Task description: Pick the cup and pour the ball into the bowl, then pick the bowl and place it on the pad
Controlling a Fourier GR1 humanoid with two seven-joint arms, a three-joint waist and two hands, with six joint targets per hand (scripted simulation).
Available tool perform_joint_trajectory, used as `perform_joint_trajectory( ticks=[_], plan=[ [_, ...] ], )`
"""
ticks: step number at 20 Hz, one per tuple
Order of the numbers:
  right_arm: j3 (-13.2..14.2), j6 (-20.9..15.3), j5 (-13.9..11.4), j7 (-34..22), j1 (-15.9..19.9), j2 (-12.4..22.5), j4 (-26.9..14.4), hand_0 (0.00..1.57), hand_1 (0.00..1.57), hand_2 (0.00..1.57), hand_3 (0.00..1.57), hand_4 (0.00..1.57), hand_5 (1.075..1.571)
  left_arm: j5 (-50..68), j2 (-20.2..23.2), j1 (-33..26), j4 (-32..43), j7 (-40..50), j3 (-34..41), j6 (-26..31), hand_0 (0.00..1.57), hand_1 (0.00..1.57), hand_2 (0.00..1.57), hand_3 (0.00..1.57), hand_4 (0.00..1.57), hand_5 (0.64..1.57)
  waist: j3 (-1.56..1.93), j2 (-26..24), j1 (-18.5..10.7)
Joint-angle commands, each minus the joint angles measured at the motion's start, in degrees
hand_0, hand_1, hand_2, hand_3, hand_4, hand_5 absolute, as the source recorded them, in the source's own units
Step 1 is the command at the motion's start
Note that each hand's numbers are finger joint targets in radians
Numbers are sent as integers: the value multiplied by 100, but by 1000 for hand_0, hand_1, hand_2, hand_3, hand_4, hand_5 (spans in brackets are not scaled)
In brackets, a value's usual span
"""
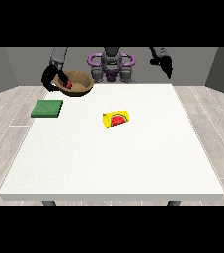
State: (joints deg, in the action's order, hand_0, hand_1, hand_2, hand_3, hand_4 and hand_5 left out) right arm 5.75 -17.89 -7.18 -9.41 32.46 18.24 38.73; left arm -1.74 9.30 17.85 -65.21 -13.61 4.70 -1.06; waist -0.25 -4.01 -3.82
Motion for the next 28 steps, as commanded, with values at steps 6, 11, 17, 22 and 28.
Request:
perform_joint_trajectory(
  ticks=[6,11,17,22,28],
  plan=[
    [540,830,330,282,-255,914,153,1571,1571,1571,217,878,1570,142,161,-59,-291,-302,191,180,0,0,0,0,1024,1431,26,554,86],
    [925,1112,536,419,-38,1353,-36,1571,1571,1571,217,878,1570,394,420,98,-397,-337,442,463,0,0,0,0,1217,1481,27,965,-161],
    [1157,1228,671,808,-344,1665,12,1571,1571,1571,0,865,1571,1426,1836,209,2,-583,1824,1462,0,0,0,0,1310,1567,20,1164,-158],
    [1328,983,794,1333,-258,1448,118,1571,1571,1571,0,796,1566,1926,2729,456,743,-803,2539,2171,0,0,0,0,1266,1571,21,1773,-111],
    [1462,762,777,1339,-96,1503,-216,1571,1571,1571,0,685,1567,2000,2986,438,1016,-945,2634,2428,0,0,0,0,1187,1557,26,1825,-213]
  ],
)
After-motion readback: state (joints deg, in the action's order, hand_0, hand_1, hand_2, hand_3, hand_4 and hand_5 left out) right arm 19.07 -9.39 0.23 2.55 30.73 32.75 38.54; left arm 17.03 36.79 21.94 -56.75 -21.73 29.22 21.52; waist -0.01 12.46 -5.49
